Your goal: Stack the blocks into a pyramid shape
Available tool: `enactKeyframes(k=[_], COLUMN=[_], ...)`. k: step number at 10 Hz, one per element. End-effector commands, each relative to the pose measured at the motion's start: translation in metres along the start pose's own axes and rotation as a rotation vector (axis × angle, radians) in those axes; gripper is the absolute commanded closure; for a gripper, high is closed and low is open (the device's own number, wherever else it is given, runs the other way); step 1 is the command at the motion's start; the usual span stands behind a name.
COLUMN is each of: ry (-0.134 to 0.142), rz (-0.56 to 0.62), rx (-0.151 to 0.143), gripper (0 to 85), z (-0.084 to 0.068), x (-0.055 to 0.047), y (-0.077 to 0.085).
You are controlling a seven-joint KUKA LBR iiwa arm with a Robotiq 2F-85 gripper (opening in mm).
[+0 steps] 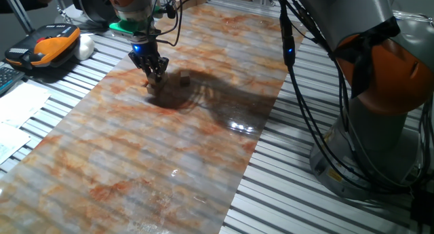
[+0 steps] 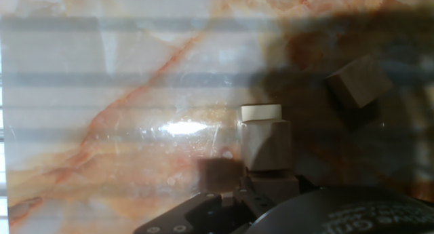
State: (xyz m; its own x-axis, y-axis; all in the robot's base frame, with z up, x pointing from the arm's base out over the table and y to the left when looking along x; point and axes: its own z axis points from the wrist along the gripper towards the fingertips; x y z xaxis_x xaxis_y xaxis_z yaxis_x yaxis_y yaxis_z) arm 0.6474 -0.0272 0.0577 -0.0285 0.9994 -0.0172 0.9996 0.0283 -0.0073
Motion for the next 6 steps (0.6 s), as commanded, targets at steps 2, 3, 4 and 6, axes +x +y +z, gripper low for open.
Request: enactKeyframes(k=[2, 3, 4, 6], ry=[0.001, 0.001, 0.002, 0.001], rz=[-0.001, -0.003, -0.004, -0.006], rx=[-0.002, -0.002, -0.003, -0.003], gripper=[68.0, 68.0, 68.0, 68.0], z=[0.0000, -0.0001, -0.0004, -0.0006], x=[-0.0008, -0.0009, -0.0012, -0.0011], y=[-0.0002, -0.0002, -0.0002, 0.0000])
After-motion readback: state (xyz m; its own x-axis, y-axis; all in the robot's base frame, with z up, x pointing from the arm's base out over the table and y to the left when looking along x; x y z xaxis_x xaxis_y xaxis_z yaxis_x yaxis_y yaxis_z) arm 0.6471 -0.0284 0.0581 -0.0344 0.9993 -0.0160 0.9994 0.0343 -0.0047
